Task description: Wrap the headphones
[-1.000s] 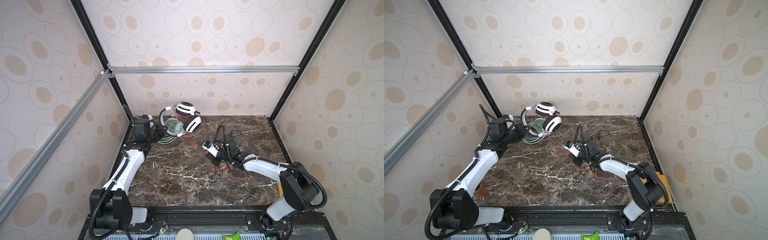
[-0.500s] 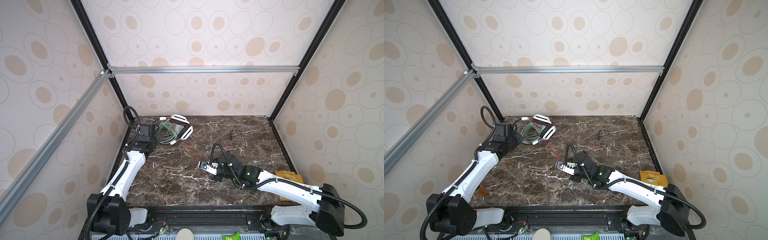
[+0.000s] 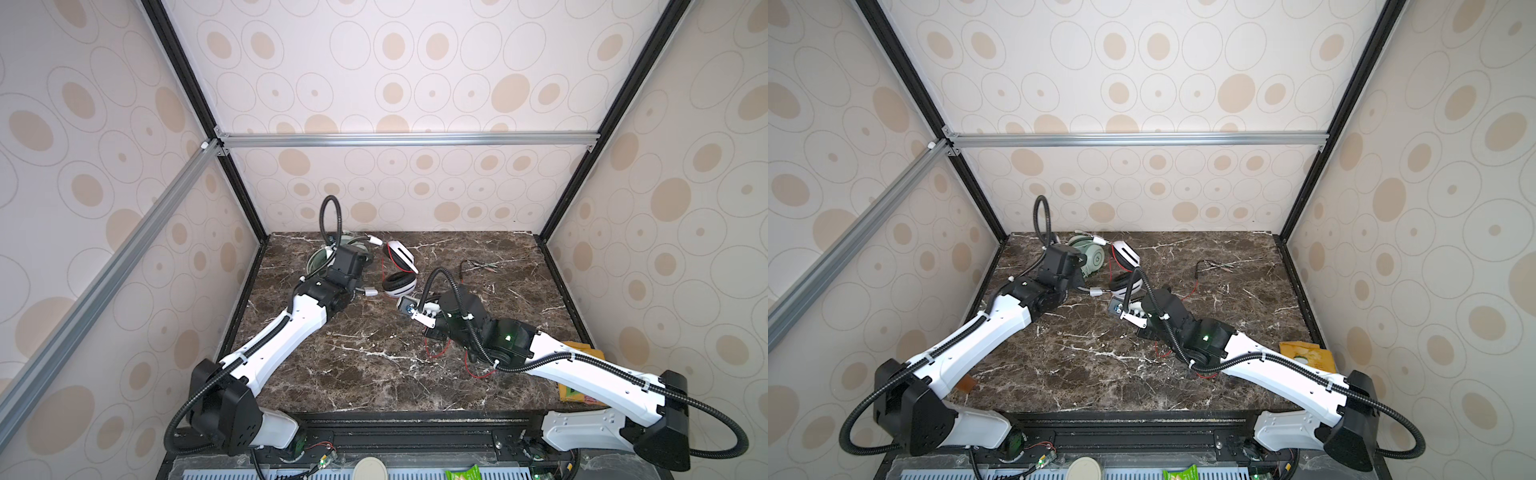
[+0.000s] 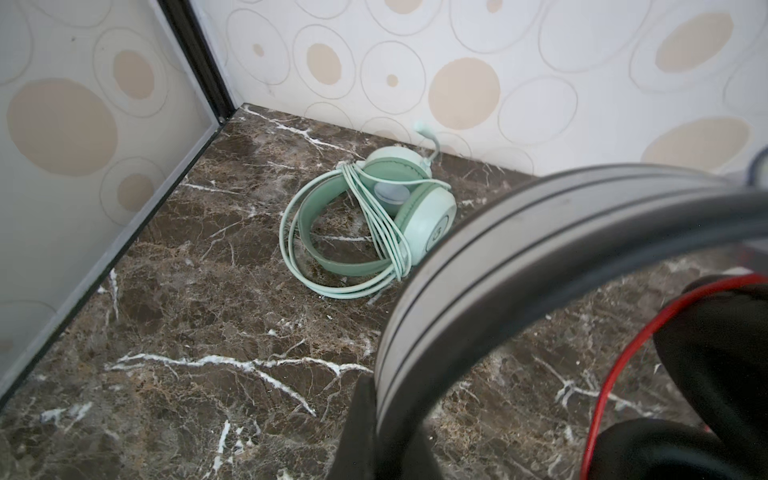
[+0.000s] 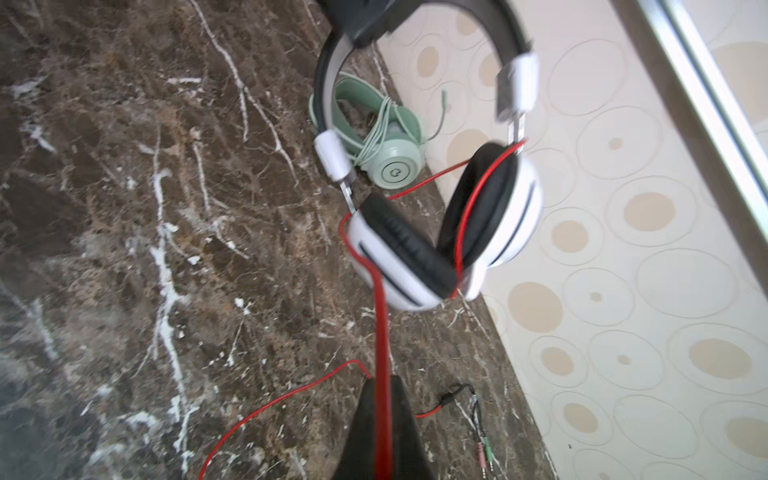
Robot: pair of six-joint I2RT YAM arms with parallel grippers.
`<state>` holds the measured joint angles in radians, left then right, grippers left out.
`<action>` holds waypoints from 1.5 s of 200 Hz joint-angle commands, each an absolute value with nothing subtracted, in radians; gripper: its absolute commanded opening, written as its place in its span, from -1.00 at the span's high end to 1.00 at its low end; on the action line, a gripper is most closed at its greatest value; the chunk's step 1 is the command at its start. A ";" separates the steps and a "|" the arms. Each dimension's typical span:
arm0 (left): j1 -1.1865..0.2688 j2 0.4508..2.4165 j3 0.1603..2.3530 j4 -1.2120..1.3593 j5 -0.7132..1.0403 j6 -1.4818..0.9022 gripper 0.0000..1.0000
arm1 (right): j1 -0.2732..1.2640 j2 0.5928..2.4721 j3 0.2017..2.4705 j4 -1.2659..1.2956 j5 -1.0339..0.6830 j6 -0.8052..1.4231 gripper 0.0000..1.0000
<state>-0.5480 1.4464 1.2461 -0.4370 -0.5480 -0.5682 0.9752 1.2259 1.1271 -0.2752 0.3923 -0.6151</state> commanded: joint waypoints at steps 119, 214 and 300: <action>-0.610 1.319 1.192 -0.242 -0.117 -0.156 1.00 | 0.547 1.417 1.335 -0.148 0.012 -0.481 1.00; -0.606 1.297 1.190 -0.239 -0.105 -0.166 1.00 | 0.342 1.535 1.240 -0.004 -0.230 -0.187 0.90; -0.397 1.270 1.146 -0.107 0.311 -0.327 1.00 | 0.222 1.491 0.910 0.303 -0.567 0.068 0.02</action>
